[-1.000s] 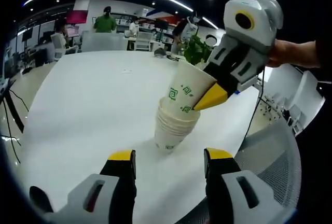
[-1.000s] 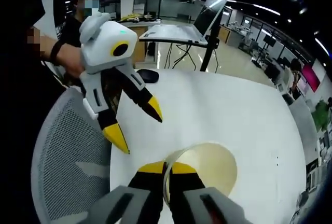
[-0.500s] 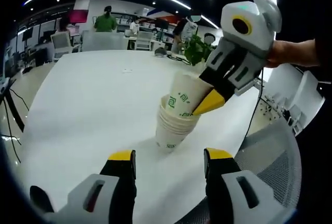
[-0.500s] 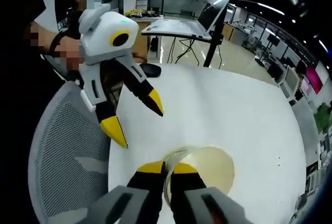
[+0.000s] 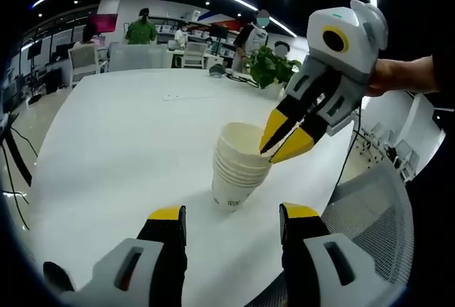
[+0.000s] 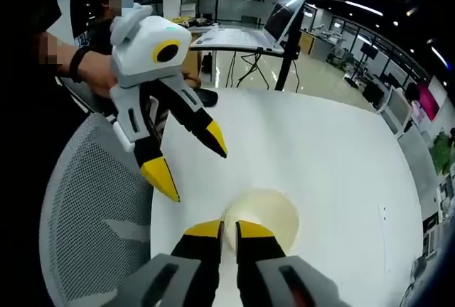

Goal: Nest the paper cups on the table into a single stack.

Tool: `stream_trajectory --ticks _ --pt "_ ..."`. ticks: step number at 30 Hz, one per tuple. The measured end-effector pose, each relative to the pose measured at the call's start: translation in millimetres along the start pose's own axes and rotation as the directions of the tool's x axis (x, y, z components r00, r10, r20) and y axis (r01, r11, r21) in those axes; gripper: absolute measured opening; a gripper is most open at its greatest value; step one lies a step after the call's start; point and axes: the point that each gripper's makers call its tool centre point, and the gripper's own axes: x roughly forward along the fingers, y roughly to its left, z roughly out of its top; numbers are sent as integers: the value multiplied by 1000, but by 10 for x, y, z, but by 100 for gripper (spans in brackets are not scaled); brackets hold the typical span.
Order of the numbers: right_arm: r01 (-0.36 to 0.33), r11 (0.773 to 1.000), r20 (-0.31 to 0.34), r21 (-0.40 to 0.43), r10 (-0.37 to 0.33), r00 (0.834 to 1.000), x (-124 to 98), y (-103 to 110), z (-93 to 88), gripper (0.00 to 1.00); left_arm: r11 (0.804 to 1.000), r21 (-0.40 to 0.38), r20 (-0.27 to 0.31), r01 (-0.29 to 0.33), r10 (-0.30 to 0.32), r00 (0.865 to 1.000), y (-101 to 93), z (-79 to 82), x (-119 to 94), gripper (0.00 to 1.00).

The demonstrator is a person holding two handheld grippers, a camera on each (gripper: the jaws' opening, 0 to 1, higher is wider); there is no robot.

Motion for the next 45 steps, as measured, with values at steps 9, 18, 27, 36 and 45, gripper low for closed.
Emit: stream_trajectory --ticks 9,18,27,36,45 --pt "60 990 149 128 -79 986 -252 -119 -17 23 997 70 -30 22 -20 999 -32 92 63 51" --pt "131 974 151 187 -161 975 -170 -265 -347 49 972 225 -116 72 -47 992 -9 132 251 55" --pt "116 991 45 63 -119 992 224 -169 -472 53 911 390 -217 138 -55 975 -49 109 498 57" --pt "101 993 37 56 -103 994 379 -157 -375 33 819 534 -293 208 -52 955 -94 66 684 41" --pt "126 989 11 74 -127 992 277 -486 -434 31 817 545 -266 189 -46 963 6 353 869 40"
